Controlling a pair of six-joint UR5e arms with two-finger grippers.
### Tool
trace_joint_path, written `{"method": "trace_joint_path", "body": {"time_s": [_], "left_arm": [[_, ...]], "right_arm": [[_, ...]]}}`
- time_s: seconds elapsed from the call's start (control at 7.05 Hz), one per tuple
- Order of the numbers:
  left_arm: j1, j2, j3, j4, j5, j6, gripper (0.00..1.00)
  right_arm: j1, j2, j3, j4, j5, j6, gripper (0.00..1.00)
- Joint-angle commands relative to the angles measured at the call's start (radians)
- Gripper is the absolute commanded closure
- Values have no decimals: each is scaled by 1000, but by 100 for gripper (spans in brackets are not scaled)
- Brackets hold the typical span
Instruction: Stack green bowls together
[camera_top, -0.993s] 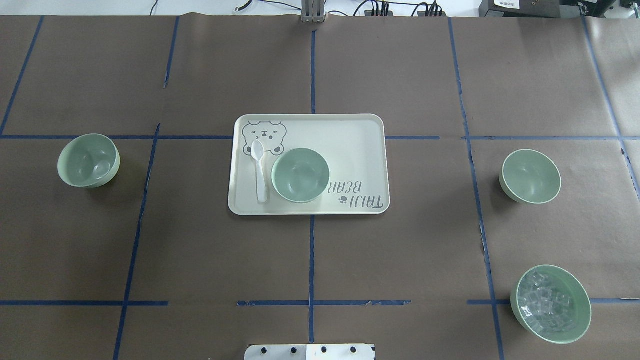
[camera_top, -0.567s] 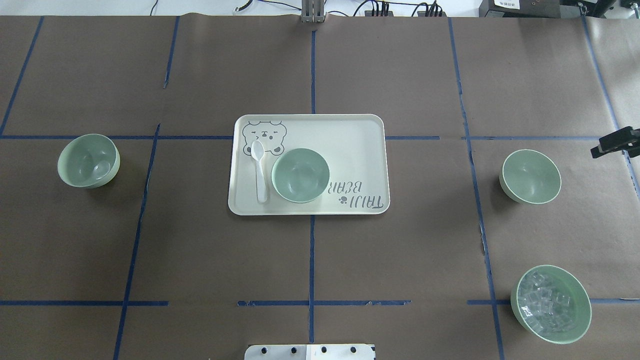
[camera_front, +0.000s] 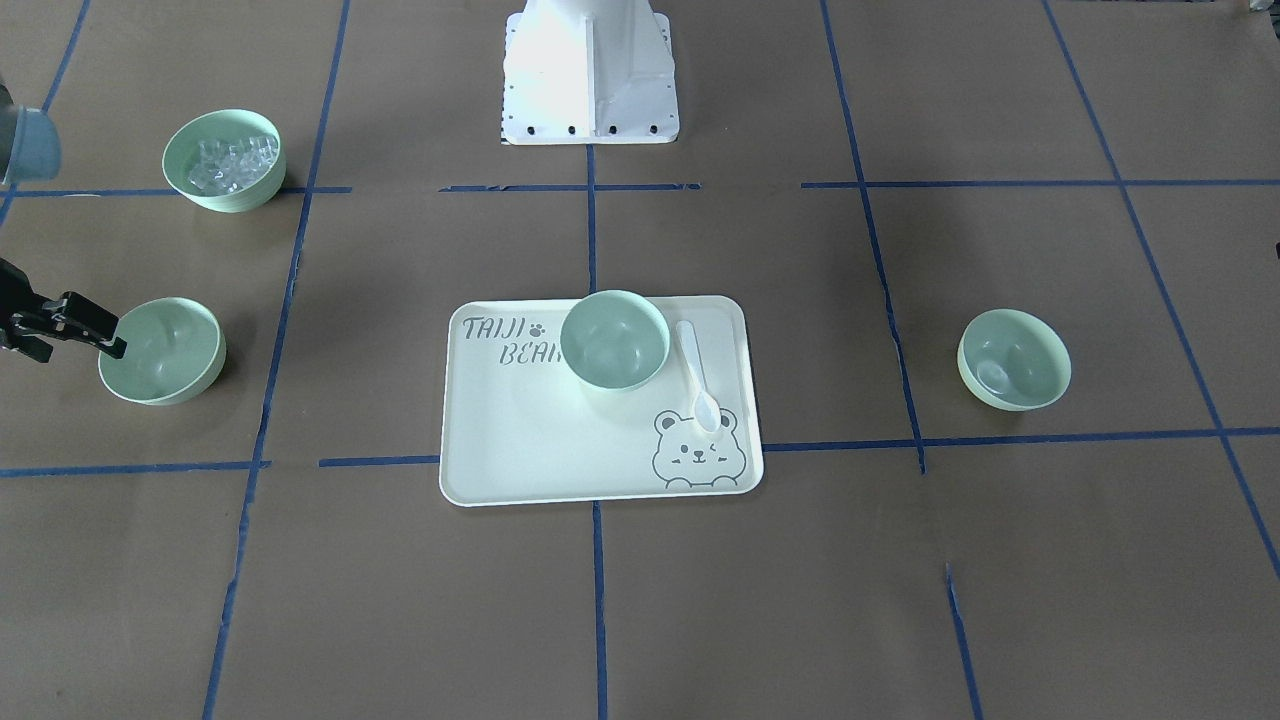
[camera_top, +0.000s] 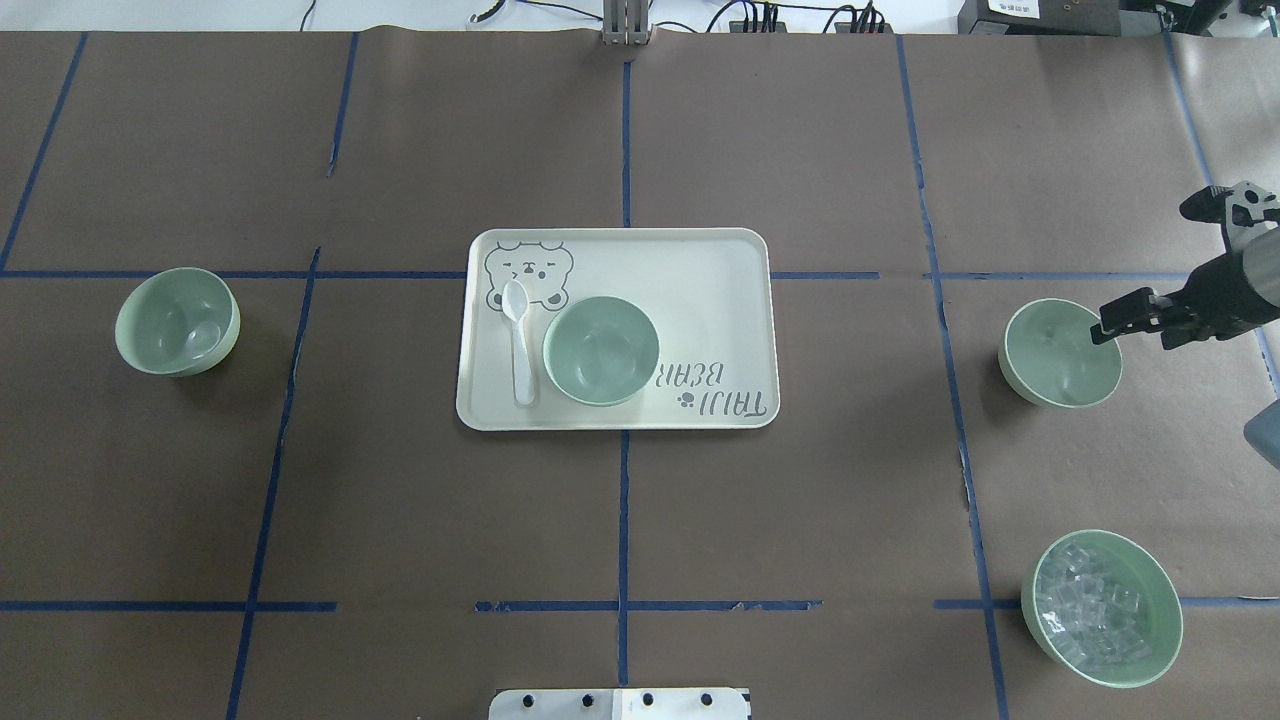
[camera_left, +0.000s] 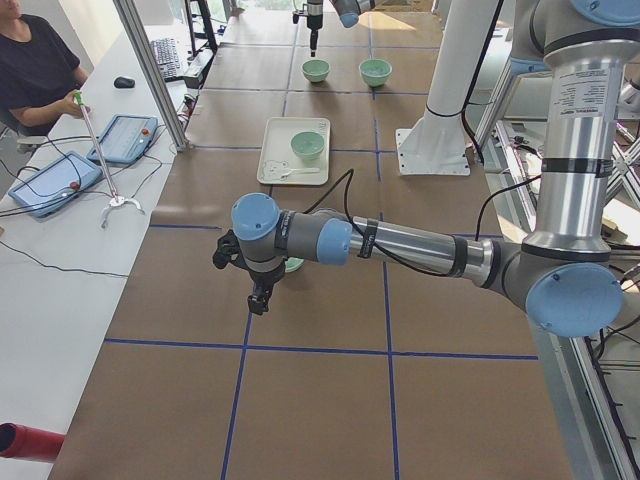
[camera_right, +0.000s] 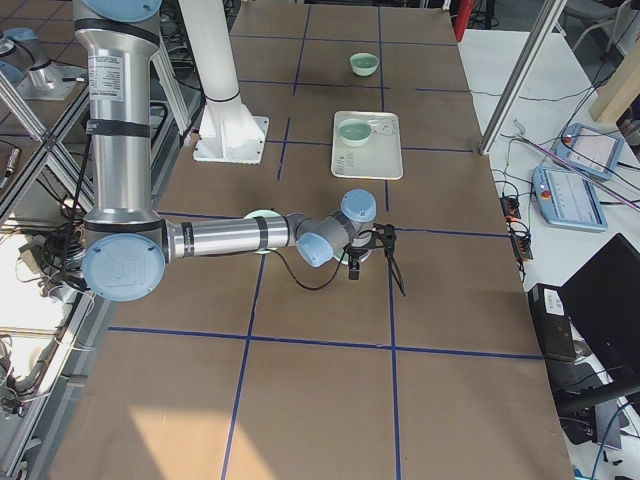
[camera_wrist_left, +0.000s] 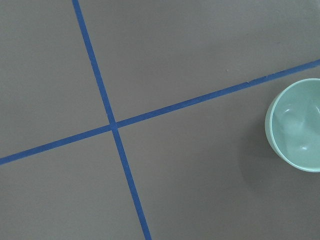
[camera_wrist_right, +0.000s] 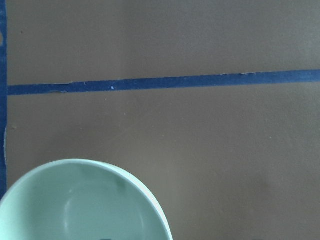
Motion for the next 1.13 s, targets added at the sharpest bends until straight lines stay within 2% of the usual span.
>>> {"method": "trace_joint_path", "body": {"time_s": [0.0, 0.14, 0.28, 0.43, 0.57, 0.71, 0.99], "left_arm": [[1, 0, 0, -12, 0, 0, 0], [2, 0, 0, -12, 0, 0, 0], [2, 0, 0, -14, -1, 0, 0], [1, 0, 0, -14, -1, 0, 0], [2, 0, -2, -14, -1, 0, 0], [2, -2, -3, -14, -15, 0, 0], [2, 0, -17, -12, -23, -2, 0]], "right_arm": [[-37, 26, -27, 3, -18, 6, 43], [-40, 26, -35, 3, -28, 4, 94], [-40, 24, -38, 3, -32, 4, 100], [-40, 26, -27, 4, -29, 4, 100], [-39, 21, 12, 6, -18, 3, 100], [-39, 24, 109, -20, -18, 20, 100], [-118, 163, 191, -57, -16, 247, 100]]}}
